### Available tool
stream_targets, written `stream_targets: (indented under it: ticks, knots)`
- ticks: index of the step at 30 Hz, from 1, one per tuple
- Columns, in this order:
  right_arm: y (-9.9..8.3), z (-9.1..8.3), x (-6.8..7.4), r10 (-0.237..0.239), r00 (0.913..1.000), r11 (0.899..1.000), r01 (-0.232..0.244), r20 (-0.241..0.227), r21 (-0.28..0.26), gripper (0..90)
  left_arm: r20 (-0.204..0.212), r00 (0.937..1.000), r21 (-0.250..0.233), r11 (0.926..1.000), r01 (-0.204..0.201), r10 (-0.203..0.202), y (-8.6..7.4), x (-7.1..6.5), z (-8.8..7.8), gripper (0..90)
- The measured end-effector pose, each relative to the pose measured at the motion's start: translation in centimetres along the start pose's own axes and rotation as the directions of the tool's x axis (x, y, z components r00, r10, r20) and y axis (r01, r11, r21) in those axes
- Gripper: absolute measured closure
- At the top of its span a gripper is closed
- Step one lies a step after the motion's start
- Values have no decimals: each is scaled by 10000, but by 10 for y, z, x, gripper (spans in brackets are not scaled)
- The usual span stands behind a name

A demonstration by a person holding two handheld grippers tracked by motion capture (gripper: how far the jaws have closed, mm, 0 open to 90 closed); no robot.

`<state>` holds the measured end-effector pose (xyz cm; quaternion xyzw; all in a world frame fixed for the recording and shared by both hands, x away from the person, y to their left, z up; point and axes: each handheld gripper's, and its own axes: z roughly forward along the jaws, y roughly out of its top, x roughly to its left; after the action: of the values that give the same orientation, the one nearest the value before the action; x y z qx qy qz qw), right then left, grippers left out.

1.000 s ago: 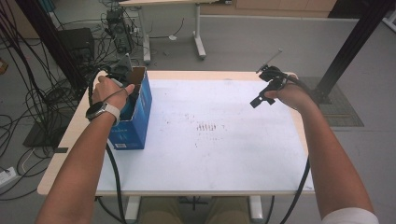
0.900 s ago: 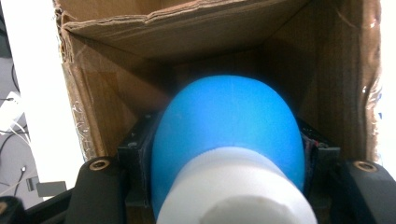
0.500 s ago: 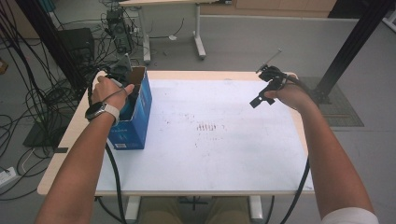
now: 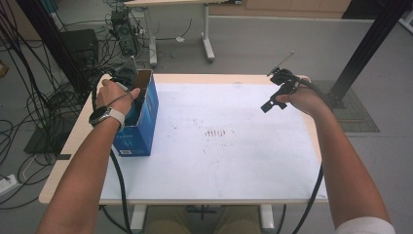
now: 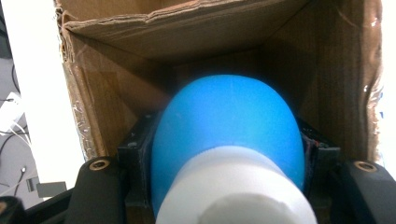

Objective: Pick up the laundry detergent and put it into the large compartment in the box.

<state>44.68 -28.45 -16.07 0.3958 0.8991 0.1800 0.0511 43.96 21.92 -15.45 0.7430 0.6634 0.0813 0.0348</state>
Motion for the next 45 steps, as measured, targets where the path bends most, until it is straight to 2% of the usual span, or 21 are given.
stream_targets:
  ticks: [45]
  knots:
    - [0,0,0,-27,10000,10000,27,29,-19,107,48,10000,14,10000,35,-35,-1,3,0,366]
